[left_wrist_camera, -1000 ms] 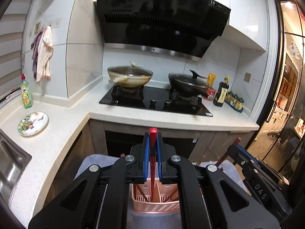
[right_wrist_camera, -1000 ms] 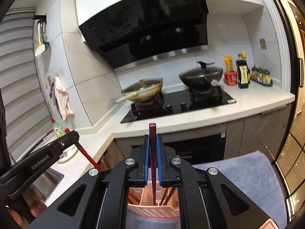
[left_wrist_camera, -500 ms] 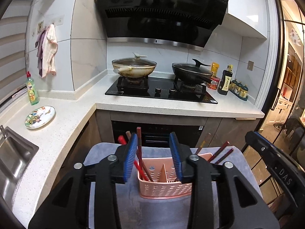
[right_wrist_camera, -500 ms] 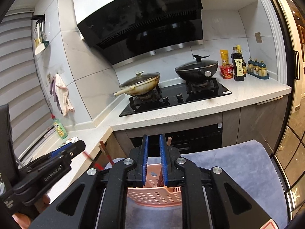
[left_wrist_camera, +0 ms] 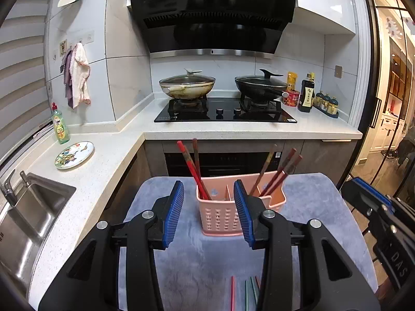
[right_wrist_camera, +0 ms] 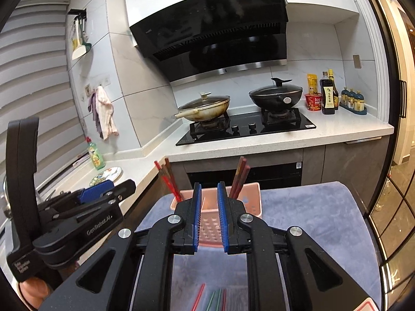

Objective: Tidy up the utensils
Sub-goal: 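Open both tools to drop the chopsticks into the pink caddy, then move both open tools back down to the remaining chopsticks on the cloth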

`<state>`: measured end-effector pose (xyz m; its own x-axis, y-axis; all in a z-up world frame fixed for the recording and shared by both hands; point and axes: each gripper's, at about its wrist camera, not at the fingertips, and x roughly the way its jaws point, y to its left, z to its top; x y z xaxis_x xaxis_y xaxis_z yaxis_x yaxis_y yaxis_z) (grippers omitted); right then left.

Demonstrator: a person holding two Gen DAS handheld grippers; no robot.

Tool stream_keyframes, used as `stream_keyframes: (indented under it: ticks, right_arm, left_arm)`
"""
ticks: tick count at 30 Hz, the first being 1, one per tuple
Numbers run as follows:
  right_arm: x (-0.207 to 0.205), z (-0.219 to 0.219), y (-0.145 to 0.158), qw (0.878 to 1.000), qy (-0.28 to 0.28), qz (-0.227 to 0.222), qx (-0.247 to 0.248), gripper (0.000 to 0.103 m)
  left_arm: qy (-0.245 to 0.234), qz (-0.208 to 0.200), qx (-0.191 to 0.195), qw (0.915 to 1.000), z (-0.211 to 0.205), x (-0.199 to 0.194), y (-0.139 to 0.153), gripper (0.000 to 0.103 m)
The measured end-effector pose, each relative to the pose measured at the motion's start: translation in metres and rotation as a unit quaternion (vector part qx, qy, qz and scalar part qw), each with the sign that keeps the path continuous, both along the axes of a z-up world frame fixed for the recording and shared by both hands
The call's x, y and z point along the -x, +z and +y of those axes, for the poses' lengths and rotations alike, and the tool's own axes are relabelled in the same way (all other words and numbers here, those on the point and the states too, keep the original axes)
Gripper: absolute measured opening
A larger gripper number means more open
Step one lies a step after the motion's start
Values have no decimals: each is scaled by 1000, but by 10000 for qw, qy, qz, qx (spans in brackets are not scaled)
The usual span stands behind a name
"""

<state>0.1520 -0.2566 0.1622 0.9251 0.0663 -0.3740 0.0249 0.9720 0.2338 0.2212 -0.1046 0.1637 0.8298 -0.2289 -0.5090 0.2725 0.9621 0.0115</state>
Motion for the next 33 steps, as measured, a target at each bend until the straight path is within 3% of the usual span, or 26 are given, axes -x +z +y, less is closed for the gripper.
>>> stream_keyframes:
  ticks: [7,18,33]
  right_arm:
    - [48,15,-23,9997,81,218,103,14]
    - [118,28,-84,9955,140,923,154,14]
    - [157,45,-166,9825,241,1846,93,14]
  left_arm:
    - [-2,168,-118,9998,12,38,-17,38]
    - [-133,699,-262,9971,27,101,-73,38]
    - [-289,1478,-436,9876,39,150,-154,38]
